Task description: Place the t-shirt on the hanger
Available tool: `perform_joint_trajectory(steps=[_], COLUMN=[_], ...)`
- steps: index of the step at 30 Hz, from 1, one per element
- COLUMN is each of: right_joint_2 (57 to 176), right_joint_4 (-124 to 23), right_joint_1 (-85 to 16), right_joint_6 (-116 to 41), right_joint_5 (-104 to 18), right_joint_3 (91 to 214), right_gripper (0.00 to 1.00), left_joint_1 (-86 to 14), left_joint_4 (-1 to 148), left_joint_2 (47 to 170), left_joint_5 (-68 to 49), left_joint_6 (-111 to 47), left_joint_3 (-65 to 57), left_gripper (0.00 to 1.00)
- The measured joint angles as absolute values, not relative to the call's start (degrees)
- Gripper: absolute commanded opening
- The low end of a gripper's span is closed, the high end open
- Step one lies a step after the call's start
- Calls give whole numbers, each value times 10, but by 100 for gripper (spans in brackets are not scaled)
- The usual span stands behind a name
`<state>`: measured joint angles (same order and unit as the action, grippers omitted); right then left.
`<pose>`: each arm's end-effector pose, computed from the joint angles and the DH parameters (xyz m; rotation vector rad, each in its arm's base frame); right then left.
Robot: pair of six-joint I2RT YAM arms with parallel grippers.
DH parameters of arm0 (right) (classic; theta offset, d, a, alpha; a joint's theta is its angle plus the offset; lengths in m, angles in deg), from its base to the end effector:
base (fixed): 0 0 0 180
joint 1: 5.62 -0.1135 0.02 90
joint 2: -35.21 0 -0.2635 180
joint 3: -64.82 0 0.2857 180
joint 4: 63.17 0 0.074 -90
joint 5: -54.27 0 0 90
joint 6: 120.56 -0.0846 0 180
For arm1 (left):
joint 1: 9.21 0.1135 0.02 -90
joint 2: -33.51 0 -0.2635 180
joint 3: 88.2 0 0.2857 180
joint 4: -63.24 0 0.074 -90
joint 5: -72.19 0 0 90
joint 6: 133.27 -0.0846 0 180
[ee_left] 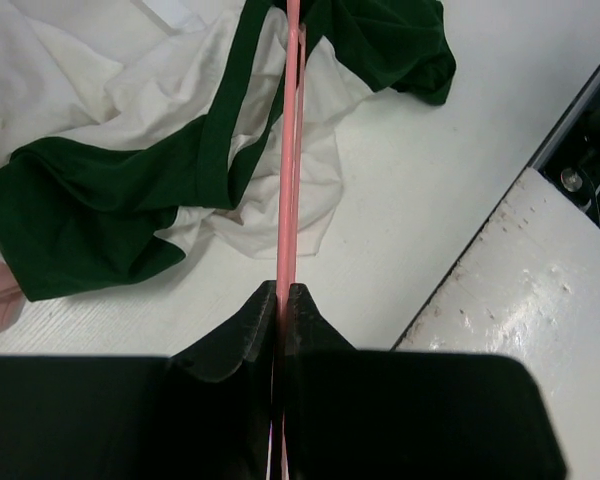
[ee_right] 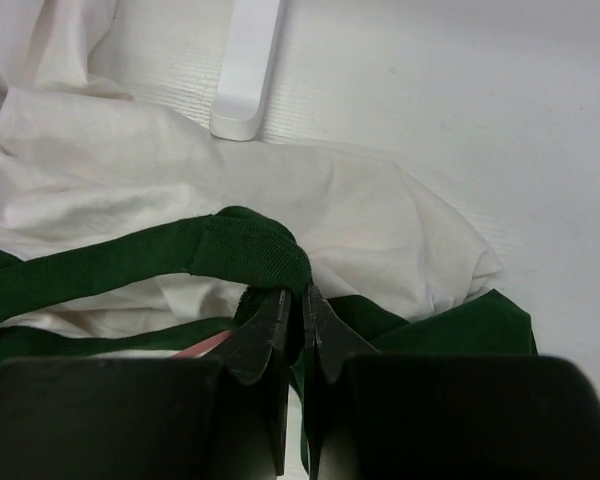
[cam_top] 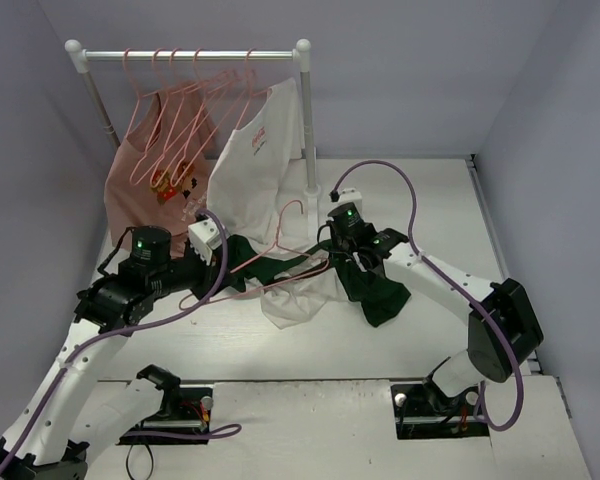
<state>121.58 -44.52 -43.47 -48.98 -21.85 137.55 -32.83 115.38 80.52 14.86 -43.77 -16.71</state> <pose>0.3385 0.2374 0.2257 -0.2185 2.1219 0.3245 0.1915 -0.1336 0.3572 0.7803 1.9202 -0.8334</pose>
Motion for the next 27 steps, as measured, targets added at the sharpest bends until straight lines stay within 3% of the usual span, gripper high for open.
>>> perform_joint_trajectory(steps=[16,27], right_joint_2=[1201,1191], right_joint_4=[-444,-442], right_joint_1=[-434,-434], right_joint_6=[-472,-448], right_joint_5=[-240,-256], right_joint_3=[1376,1383], right_gripper=[0,0], left_joint_1=[-332,-332], left_joint_4=[1080,1058], left_joint_2=[785,818], left_joint_5=[119,170], left_joint_6=[-422,-416], left_joint_3=[-204,-204], left_gripper=[0,0])
